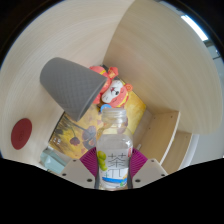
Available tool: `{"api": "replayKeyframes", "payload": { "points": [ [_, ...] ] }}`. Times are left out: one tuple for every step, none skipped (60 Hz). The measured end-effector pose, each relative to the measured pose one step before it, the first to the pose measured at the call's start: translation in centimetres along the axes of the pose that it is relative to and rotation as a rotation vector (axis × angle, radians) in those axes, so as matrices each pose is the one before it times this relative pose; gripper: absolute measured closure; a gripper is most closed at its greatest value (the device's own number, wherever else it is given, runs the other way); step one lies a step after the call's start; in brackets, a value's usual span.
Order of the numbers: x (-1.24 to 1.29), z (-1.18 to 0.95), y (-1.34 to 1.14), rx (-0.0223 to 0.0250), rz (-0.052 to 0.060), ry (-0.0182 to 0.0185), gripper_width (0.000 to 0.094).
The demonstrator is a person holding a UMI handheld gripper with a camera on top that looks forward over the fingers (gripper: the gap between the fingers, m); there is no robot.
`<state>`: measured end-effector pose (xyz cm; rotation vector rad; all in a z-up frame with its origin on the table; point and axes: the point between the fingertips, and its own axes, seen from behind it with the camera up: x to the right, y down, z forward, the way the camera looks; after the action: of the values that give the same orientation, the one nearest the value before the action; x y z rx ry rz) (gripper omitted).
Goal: Pour water
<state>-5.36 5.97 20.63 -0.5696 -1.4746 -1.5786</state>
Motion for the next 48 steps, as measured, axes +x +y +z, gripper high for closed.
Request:
{"api": "replayKeyframes", "payload": {
  "points": [
    [0.431,-0.015,0.434,-0.01311,0.0462,0.00623,0.0565],
    [0.466,0.027,0.419,-0.01361,0.047,0.00793,0.0563],
    [0.49,0.002,0.462,-0.01444,0.0482,0.00696,0.0563],
    [0.485,0.018,0.479,-0.01631,0.0504,0.00553,0.0564],
    [0.545,0.006,0.461,-0.01659,0.0537,0.00637,0.0564],
    [0.599,-0.007,0.441,-0.01383,0.0578,0.00811,0.0565],
    [0.57,-0.013,0.342,-0.0116,0.06,0.00805,0.0563],
    [0.465,-0.153,0.261,-0.01724,0.0543,0.01671,0.0563],
    [0.603,0.148,0.575,-0.00884,0.0658,-0.00627,0.0563],
    [0.437,0.008,0.474,-0.01949,0.0662,0.00235,0.0561],
    [0.415,-0.012,0.454,-0.01976,0.0671,0.00199,0.056],
    [0.359,-0.042,0.448,-0.01836,0.0674,0.00103,0.0559],
    [0.354,-0.046,0.432,-0.0173,0.0675,-0.00015,0.0559],
    [0.385,-0.011,0.405,-0.01635,0.0689,0.00053,0.0559],
    [0.353,-0.02,0.344,-0.01411,0.0693,0.00105,0.0559],
    [0.298,-0.196,0.285,-0.01077,0.0629,0.0054,0.0559],
    [0.25,0.021,0.389,-0.01492,0.0653,-0.00117,0.0559],
    [0.492,-0.065,0.534,-0.01496,0.0598,-0.00084,0.0559],
    [0.313,-0.015,0.512,-0.0197,0.0622,0.00205,0.0558],
    [0.271,-0.046,0.457,-0.01821,0.0635,0.00107,0.0559],
    [0.086,-0.084,0.425,-0.01666,0.0641,-0.00422,0.0558],
    [-0.025,-0.07,0.46,-0.01674,0.0635,-0.00973,0.0558],
    [-0.096,-0.068,0.464,-0.01718,0.0621,-0.01351,0.0558],
    [-0.092,-0.082,0.471,-0.01787,0.0621,-0.01373,0.0559],
    [-0.112,-0.085,0.49,-0.01666,0.0609,-0.01356,0.0559],
    [-0.118,-0.082,0.534,-0.01554,0.0578,-0.01366,0.0559],
    [-0.185,-0.04,0.62,-0.01707,0.0531,-0.01441,0.0551],
    [-0.985,-0.44,0.897,-0.01982,0.0526,0.01486,0.0536],
    [-0.344,-0.066,0.687,-0.02485,0.0425,-0.01634,0.0536],
    [0.32,0.551,0.892,-0.00927,0.0421,-0.0417,0.0537],
    [-0.196,0.11,0.723,-0.01674,0.0444,-0.0205,0.0538],
    [-0.176,0.052,0.718,-0.01409,0.0429,-0.01695,0.0537],
    [-0.07,0.097,0.71,-0.01277,0.0378,-0.01342,0.0537],
    [0.051,0.099,0.755,-0.01396,0.0305,-0.00838,0.0538],
    [0.139,0.065,0.772,-0.01479,0.023,-0.00267,0.0538],
    [-0.432,-0.161,0.89,-0.01498,0.0175,0.01661,0.0536],
    [0.208,0.198,0.812,-0.01488,0.0099,-0.00106,0.0537],
    [0.075,0.16,0.742,-0.01065,0.0137,-0.00767,0.0537],
    [0.059,0.181,0.636,-0.00832,0.0142,-0.00409,0.0536],
    [0.007,0.184,0.678,-0.00922,0.0147,-0.00444,0.0538],
    [-0.034,0.197,0.685,-0.01181,0.0129,-0.00515,0.0537],
    [-0.081,0.209,0.694,-0.01334,0.0105,-0.00831,0.0537],
    [-0.088,0.196,0.643,-0.01299,0.0102,-0.00942,0.0536],
    [-0.016,0.189,0.56,-0.01104,0.0118,-0.00699,0.0537],
    [0.086,0.18,0.482,-0.00843,0.0126,-0.00253,0.0536],
    [-0.137,-0.182,0.44,-0.01017,0.0153,0.01055,0.0536],
    [0.007,0.2,0.523,-0.0013,0.0089,-0.00155,0.0535],
    [-0.023,0.155,0.347,-0.00348,0.0049,-0.00339,0.0536]
  ]
}}
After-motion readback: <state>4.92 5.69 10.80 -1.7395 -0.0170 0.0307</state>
